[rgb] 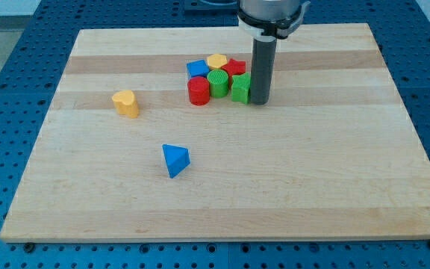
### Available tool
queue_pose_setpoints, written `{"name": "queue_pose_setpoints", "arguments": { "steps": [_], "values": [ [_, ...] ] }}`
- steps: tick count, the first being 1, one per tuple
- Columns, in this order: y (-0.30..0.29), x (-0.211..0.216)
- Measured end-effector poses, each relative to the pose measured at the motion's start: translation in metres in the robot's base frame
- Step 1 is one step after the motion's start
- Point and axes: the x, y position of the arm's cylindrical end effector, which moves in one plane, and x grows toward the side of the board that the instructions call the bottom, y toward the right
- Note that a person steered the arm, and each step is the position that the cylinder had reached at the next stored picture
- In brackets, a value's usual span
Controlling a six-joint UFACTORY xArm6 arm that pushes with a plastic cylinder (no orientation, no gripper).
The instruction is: Move the yellow heart closer to group of blocks
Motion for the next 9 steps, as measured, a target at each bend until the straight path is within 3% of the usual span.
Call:
{"name": "queue_pose_setpoints", "arguments": {
  "steps": [3, 9],
  "values": [
    [-0.017, 0.047],
    [-0.202, 0.057]
  ]
}}
